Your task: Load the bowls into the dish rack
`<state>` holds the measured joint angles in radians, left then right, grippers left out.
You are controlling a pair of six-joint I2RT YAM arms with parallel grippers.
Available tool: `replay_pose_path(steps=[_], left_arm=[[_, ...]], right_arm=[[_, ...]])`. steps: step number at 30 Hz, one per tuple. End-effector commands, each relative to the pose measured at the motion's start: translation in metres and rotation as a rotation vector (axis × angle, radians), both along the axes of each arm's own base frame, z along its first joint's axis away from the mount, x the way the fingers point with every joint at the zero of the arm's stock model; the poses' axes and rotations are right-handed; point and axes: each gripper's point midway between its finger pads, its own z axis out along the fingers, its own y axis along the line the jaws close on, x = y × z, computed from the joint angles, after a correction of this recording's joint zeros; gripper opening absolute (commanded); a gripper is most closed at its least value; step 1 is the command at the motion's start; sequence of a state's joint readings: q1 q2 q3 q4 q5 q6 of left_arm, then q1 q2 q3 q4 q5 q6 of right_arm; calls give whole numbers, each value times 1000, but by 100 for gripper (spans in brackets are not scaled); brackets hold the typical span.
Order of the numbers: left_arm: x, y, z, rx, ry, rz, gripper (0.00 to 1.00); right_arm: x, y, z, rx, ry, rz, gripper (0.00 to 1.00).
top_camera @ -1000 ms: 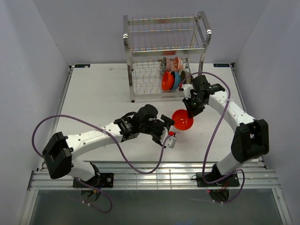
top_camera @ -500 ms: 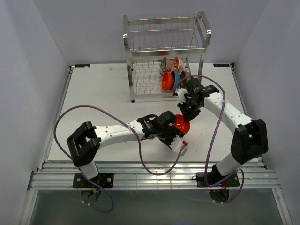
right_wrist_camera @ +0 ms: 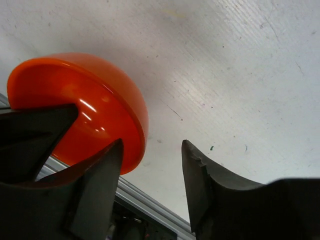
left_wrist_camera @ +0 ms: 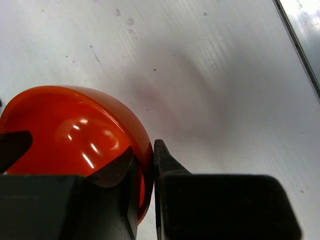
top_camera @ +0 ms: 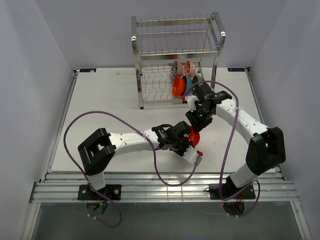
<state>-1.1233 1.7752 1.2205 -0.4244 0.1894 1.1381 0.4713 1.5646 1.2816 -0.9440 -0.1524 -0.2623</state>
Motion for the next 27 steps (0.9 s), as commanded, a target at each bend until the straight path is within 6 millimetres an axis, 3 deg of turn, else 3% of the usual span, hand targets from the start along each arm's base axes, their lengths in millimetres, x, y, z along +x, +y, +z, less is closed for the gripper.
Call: replay_pose_path(steps=[1, 3, 4, 5, 6, 8, 10, 11, 12, 13, 15, 17, 18, 19, 21, 27], left_arm=[[-5, 0, 9, -15, 46, 50, 0], [-9, -2, 16, -51, 83, 84, 0], [-10, -2, 20, -65, 97, 95, 0], [-12, -4, 24, -88, 127, 117, 0], [-12, -7, 34, -131, 128, 131, 0], [-11, -9, 45, -184, 154, 164, 0], [-8, -22, 75, -320, 285, 285, 0], [-1, -19, 75, -324, 283, 302, 0], [3, -26, 93, -390, 386, 380, 0], [24, -21, 99, -433, 437, 463, 0], [46, -25, 123, -554, 535, 546, 0], [72, -16, 138, -662, 634, 680, 0], [88, -18, 158, -771, 612, 692, 0], [95, -13, 157, -814, 639, 748, 0], [107, -12, 184, -947, 635, 752, 0], [158, -6, 204, -1120, 678, 896, 0]], right_arm=[[10, 1, 24, 23, -62, -15, 60], [14, -3, 30, 40, -75, -39, 72], [17, -3, 38, 57, -94, -46, 91], [22, -7, 42, 69, -107, -57, 99], [25, -10, 46, 73, -122, -68, 90], [36, -18, 60, 95, -160, -90, 90], [51, -32, 80, 142, -211, -141, 90], [56, -37, 87, 169, -222, -161, 90], [61, -44, 95, 195, -237, -177, 90], [65, -50, 101, 227, -242, -196, 90], [74, -70, 115, 290, -261, -253, 90], [76, -83, 117, 304, -260, -287, 90], [75, -85, 115, 306, -252, -290, 90], [72, -84, 114, 308, -242, -290, 90], [71, -90, 113, 330, -233, -313, 90], [63, -85, 110, 369, -198, -327, 90]])
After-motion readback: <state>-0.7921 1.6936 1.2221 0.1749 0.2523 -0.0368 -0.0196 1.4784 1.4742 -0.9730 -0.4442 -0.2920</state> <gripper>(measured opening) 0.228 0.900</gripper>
